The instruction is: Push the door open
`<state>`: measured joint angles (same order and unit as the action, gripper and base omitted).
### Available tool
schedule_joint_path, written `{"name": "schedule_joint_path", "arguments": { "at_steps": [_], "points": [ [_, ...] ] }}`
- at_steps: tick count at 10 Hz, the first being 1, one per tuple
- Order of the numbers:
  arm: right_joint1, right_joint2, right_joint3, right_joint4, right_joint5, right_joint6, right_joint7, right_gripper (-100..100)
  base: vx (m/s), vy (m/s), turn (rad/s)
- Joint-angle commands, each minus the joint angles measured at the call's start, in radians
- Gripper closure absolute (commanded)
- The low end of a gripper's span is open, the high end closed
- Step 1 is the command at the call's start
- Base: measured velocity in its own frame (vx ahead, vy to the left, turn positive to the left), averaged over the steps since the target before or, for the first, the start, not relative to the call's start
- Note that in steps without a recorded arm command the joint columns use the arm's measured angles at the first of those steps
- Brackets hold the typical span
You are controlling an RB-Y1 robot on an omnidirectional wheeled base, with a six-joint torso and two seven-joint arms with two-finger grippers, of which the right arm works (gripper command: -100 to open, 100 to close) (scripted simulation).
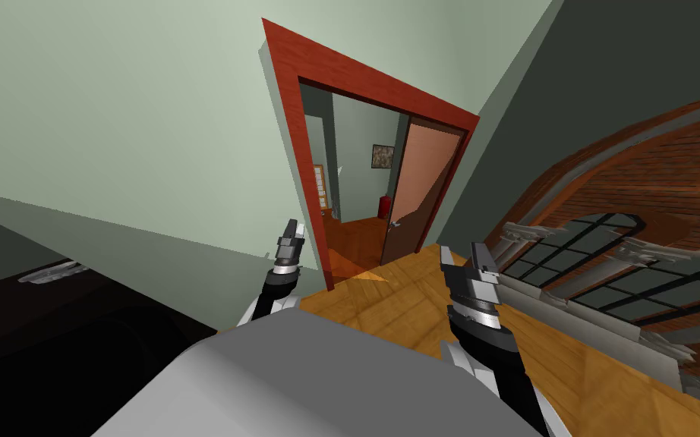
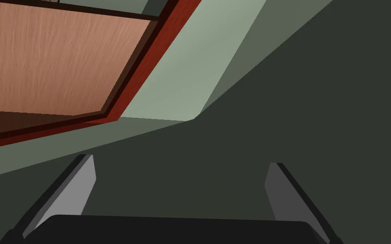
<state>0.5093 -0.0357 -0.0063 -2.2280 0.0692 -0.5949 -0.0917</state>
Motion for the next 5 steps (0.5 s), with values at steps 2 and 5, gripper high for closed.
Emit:
{"name": "schedule_joint_path", "arguments": {
  "at_steps": [2, 5],
  "points": [
    [-0.022, -0.010, 0.007, 0.053, -0.001, -0.007, 0.002, -100, 0.112, -0.056, 0.034],
    [-0.044, -0.018, 0.013, 0.105, -0.003, -0.013, 0.005, -100, 0.077, -0.086, 0.043]
  ]
}}
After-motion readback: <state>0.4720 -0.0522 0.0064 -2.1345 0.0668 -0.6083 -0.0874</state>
